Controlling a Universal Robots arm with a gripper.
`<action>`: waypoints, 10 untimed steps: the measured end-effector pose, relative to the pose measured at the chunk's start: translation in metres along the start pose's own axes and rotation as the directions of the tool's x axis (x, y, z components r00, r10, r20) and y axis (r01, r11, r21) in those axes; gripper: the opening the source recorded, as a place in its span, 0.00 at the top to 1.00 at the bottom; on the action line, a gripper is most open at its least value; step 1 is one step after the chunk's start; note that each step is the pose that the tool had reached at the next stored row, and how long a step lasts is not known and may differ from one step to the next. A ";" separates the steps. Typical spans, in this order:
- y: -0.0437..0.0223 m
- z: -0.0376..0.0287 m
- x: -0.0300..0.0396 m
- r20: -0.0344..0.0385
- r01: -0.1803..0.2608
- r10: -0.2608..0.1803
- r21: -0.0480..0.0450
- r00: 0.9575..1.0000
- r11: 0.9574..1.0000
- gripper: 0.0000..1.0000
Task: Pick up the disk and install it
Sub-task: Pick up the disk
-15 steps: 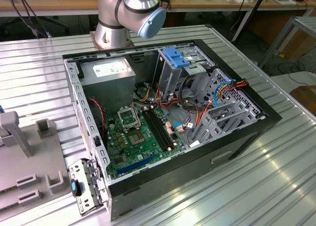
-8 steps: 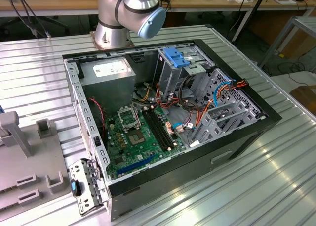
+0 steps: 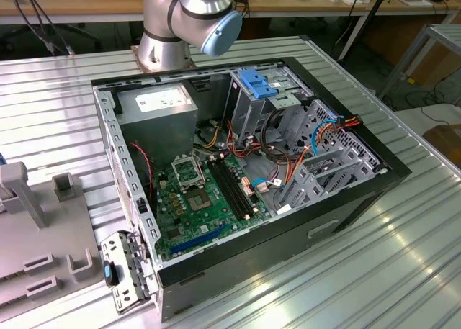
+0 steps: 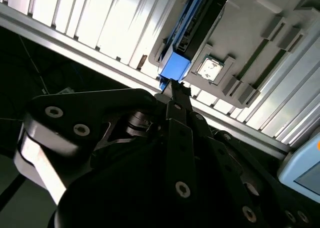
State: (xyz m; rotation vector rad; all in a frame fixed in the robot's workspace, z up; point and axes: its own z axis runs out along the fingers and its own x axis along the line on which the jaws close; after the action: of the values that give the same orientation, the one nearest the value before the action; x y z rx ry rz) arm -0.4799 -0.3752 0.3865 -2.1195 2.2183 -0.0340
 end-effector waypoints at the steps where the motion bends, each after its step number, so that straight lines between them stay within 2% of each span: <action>1: 0.0000 0.0000 0.0000 0.000 0.000 0.000 0.000 1.000 1.000 0.89; 2: -0.0006 0.0001 0.0000 0.000 0.000 0.000 0.000 1.000 1.000 0.83; 3: -0.0016 0.0001 0.0000 0.000 0.000 0.000 0.000 1.000 1.000 0.83; 5: -0.0078 0.0013 -0.0002 0.000 0.000 0.000 0.000 1.000 1.000 0.71; 6: -0.0091 0.0019 -0.0002 0.000 0.000 0.000 -0.001 1.000 1.000 0.58; 8: -0.0093 0.0040 -0.0002 0.000 0.000 0.000 -0.004 1.000 1.000 0.46; 9: -0.0093 0.0055 -0.0001 -0.001 0.000 0.000 -0.007 1.000 1.000 0.46; 10: -0.0092 0.0068 0.0000 -0.001 0.000 0.000 -0.010 1.000 1.000 0.40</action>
State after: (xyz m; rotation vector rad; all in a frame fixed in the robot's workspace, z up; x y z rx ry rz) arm -0.4702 -0.3754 0.3803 -2.1242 2.2237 -0.0240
